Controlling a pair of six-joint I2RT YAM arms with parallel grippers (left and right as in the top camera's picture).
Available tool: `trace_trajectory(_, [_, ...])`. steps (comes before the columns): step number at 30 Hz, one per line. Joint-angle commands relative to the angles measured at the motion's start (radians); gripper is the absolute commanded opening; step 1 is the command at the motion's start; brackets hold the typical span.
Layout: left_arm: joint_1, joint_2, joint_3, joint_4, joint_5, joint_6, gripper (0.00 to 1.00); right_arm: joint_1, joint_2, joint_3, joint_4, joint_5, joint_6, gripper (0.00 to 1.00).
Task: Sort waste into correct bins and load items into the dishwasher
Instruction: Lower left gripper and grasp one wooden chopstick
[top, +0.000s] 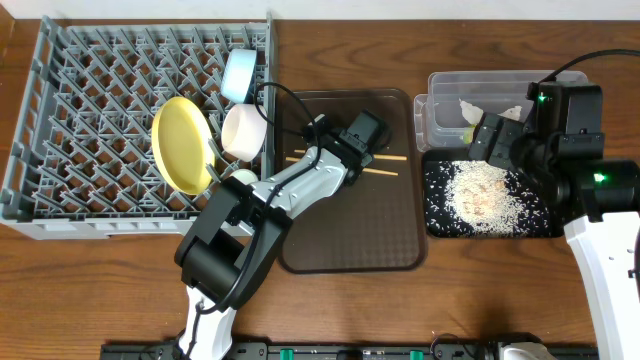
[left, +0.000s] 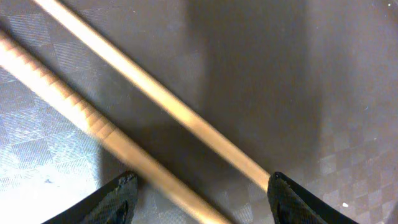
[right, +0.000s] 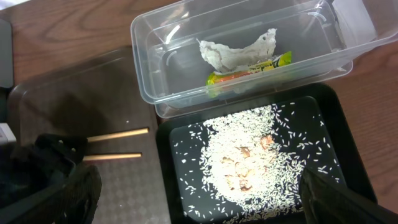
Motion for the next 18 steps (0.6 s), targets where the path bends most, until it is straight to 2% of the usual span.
trace_trajectory(1, [-0.002,0.067,-0.014,-0.010,0.031,-0.035,0.67,-0.010,0.001,0.004,-0.002,0.010,0.010,0.99])
trace_trajectory(5, [-0.002,0.064,-0.013,-0.014,0.085,-0.030,0.63,-0.010,0.001,0.004,-0.002,0.010,0.010,0.99])
trace_trajectory(8, [-0.002,0.046,0.007,-0.031,0.114,0.053,0.63,-0.010,0.001,0.004,-0.002,0.010,0.010,0.99])
trace_trajectory(11, [-0.002,0.018,0.047,-0.095,0.112,0.107,0.61,-0.010,0.001,0.004,-0.002,0.010,0.010,0.99])
trace_trajectory(18, [0.000,-0.064,0.079,-0.238,0.080,0.143,0.61,-0.010,0.001,0.004,-0.002,0.010,0.010,0.99])
